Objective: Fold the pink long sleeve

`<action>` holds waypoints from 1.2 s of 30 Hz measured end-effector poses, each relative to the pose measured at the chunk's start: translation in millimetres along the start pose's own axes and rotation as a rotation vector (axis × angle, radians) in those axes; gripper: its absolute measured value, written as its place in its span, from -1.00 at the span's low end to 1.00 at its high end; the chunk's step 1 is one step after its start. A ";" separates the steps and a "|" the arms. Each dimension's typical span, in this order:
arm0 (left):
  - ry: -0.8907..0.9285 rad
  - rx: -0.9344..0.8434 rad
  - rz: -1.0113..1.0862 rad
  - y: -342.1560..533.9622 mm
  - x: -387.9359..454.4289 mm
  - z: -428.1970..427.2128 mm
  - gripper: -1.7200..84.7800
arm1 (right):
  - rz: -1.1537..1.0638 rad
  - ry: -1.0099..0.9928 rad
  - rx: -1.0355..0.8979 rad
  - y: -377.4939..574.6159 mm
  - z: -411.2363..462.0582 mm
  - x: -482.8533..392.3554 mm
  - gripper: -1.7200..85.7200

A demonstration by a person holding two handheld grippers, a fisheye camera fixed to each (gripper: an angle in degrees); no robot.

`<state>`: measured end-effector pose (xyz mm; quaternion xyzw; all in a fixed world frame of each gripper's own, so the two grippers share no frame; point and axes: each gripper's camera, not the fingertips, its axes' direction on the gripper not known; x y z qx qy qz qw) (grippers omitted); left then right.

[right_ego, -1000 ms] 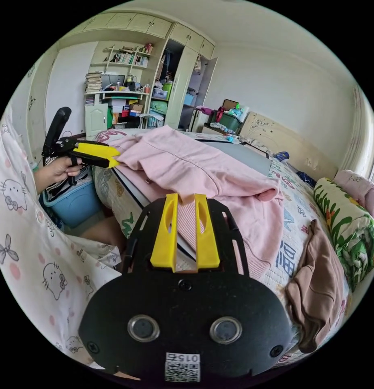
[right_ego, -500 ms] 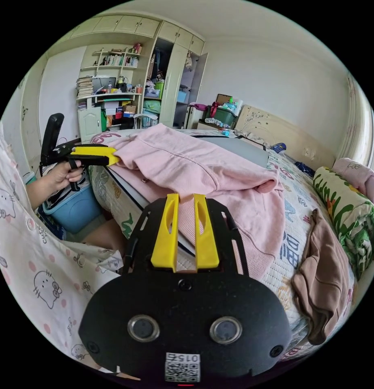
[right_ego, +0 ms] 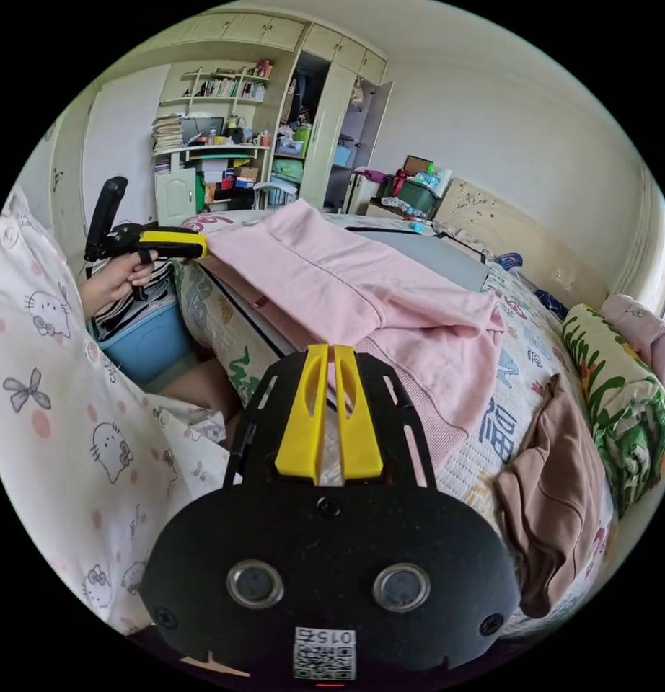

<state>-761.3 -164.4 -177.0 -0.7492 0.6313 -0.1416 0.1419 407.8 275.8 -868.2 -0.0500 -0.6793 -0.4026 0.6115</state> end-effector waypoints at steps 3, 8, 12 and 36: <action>-0.001 -0.062 -0.008 8.7 -11.2 14.4 -0.93 | 0.048 -0.038 -0.008 -8.9 6.0 24.5 -0.94; 0.170 -0.035 -0.077 8.1 -67.4 -0.1 -0.81 | 0.207 -0.222 0.057 -32.7 -37.8 122.7 -0.77; 0.271 0.070 -0.310 9.9 -146.5 -21.9 -0.72 | 0.477 -0.212 0.213 -40.7 -76.3 232.6 -0.71; -0.066 -0.273 -0.405 -113.8 -297.2 58.5 -0.83 | 0.710 -0.206 0.030 -163.5 -55.0 488.2 -0.87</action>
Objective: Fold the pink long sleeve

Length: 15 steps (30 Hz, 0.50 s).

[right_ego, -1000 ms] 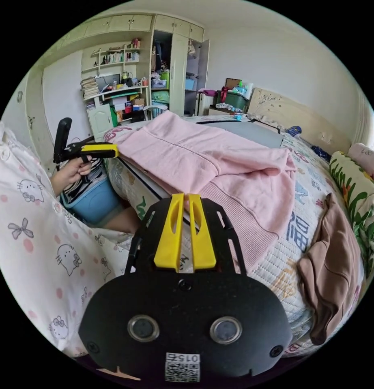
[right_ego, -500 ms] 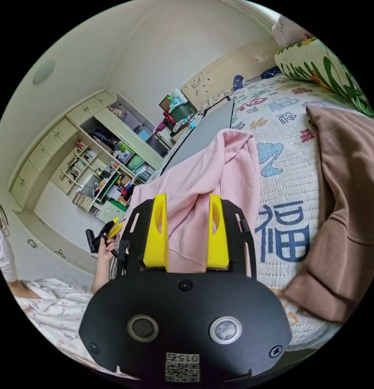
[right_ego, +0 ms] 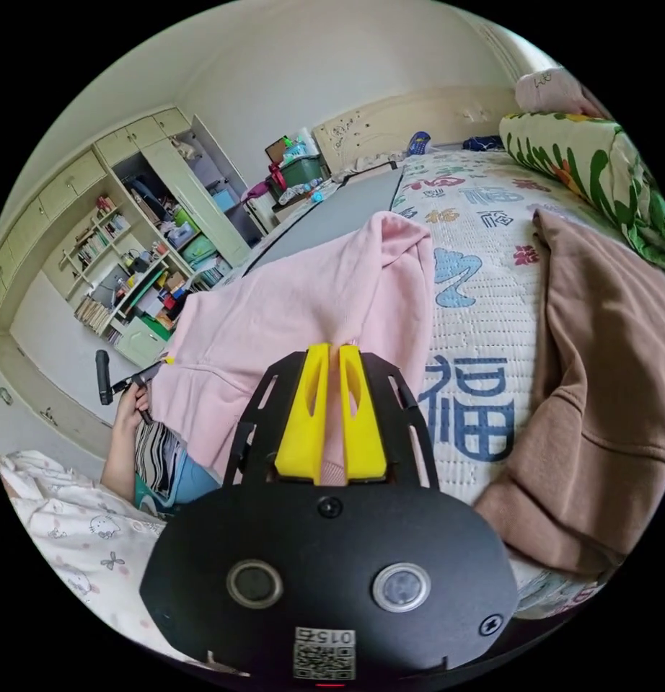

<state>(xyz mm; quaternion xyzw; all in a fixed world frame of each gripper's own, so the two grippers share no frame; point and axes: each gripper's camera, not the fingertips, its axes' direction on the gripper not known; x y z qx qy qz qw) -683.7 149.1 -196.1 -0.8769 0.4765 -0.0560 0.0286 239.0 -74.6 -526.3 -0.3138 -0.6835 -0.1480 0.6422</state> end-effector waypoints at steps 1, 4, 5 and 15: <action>-0.022 -0.012 -0.002 -6.8 2.6 -6.9 -0.80 | -0.022 -0.036 0.035 0.6 -18.2 1.4 -0.83; -0.097 0.015 0.011 -19.7 10.7 -39.7 -0.76 | -0.021 -0.003 0.116 16.4 -78.0 16.4 -0.73; -0.144 0.051 0.031 -26.7 18.4 -56.3 -0.76 | -0.009 0.017 0.136 26.3 -99.6 25.0 -0.71; 0.206 0.137 0.533 -203.8 207.9 -52.5 -0.70 | 0.083 -0.211 -0.039 59.8 -122.7 54.3 -0.68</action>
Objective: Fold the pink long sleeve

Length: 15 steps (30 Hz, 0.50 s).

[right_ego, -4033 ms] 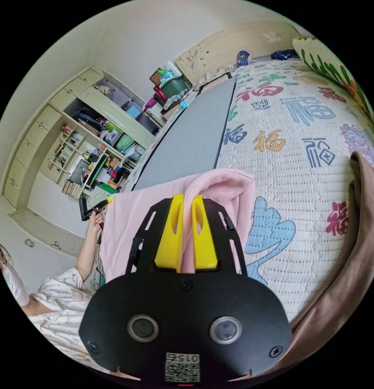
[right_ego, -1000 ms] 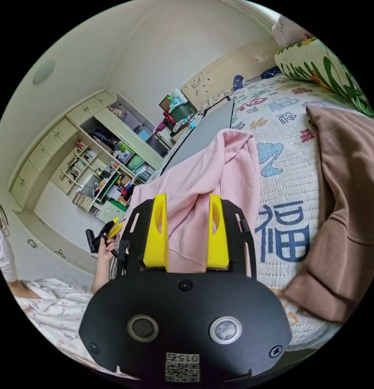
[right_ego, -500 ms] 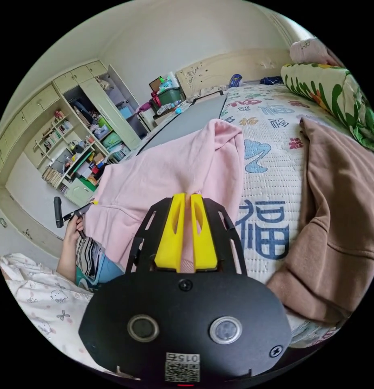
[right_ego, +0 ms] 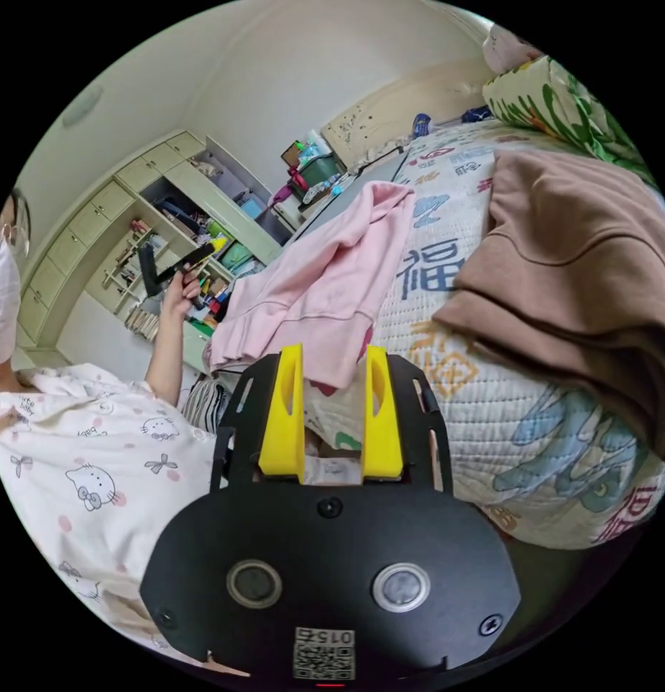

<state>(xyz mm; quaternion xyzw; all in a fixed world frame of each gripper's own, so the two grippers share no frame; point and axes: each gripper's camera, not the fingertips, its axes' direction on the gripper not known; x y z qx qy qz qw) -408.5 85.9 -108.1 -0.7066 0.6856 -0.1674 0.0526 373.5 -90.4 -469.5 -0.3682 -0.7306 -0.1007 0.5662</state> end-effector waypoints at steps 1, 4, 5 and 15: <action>0.084 -0.023 0.071 -37.8 20.1 27.0 -0.70 | 0.007 -0.032 -0.037 -1.0 7.3 3.2 -0.70; 0.222 -0.074 0.256 -122.0 84.5 97.7 -0.68 | 0.073 -0.056 0.010 0.3 2.2 17.5 -0.74; 0.250 -0.113 0.311 -151.8 110.2 129.0 -0.68 | 0.089 -0.077 0.015 0.1 0.2 23.5 -0.76; -0.008 -0.647 0.604 -243.5 246.8 358.6 -0.73 | 0.115 -0.109 0.041 10.2 -10.6 34.2 -0.82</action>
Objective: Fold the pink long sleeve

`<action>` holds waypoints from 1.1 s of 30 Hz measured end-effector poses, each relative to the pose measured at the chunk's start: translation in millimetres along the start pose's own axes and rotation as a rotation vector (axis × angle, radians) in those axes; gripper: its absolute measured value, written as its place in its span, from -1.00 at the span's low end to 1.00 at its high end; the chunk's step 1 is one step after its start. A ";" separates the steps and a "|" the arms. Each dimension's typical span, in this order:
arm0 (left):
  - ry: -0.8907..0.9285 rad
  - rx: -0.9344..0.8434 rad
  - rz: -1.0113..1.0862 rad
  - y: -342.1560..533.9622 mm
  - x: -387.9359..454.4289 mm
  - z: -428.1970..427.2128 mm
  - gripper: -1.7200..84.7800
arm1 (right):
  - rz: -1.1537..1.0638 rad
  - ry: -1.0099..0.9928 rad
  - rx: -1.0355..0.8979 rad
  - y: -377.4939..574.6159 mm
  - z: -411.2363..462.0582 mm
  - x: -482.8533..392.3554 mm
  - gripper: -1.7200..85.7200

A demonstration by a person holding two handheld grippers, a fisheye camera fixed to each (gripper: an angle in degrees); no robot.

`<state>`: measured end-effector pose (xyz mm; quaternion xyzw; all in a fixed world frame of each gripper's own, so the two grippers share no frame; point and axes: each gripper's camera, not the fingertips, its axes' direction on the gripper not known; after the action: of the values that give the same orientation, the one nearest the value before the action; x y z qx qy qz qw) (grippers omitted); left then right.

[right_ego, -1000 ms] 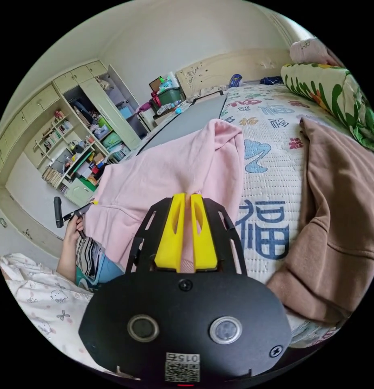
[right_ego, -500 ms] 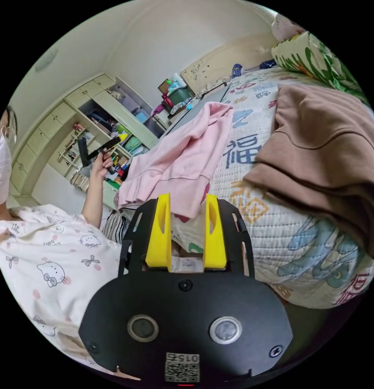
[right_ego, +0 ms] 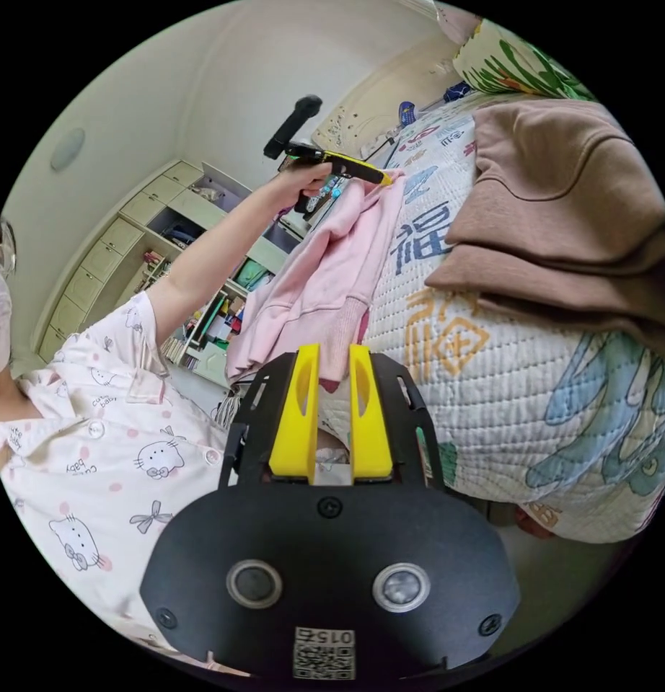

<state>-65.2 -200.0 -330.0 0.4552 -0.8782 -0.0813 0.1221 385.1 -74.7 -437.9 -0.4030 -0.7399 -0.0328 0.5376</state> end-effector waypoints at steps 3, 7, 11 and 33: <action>-0.118 -0.076 0.068 -14.0 18.0 13.1 -0.83 | -0.004 -0.007 0.016 9.2 -0.1 3.5 -0.90; -0.182 -0.042 0.031 -7.3 22.1 3.7 -0.90 | -0.024 0.100 0.136 36.3 -20.5 -8.2 -0.94; -0.207 0.141 -0.090 17.3 8.7 -39.6 -0.92 | -0.012 0.123 0.317 57.1 -81.2 -14.9 -0.95; 0.294 0.781 -0.638 518.2 -166.5 23.8 -0.94 | -0.769 -0.370 -0.256 217.6 251.1 -232.1 -0.95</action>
<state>-383.6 233.8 -244.5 0.7183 -0.6342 0.2839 0.0344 352.0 62.5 -817.8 -0.1607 -0.9098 -0.2489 0.2907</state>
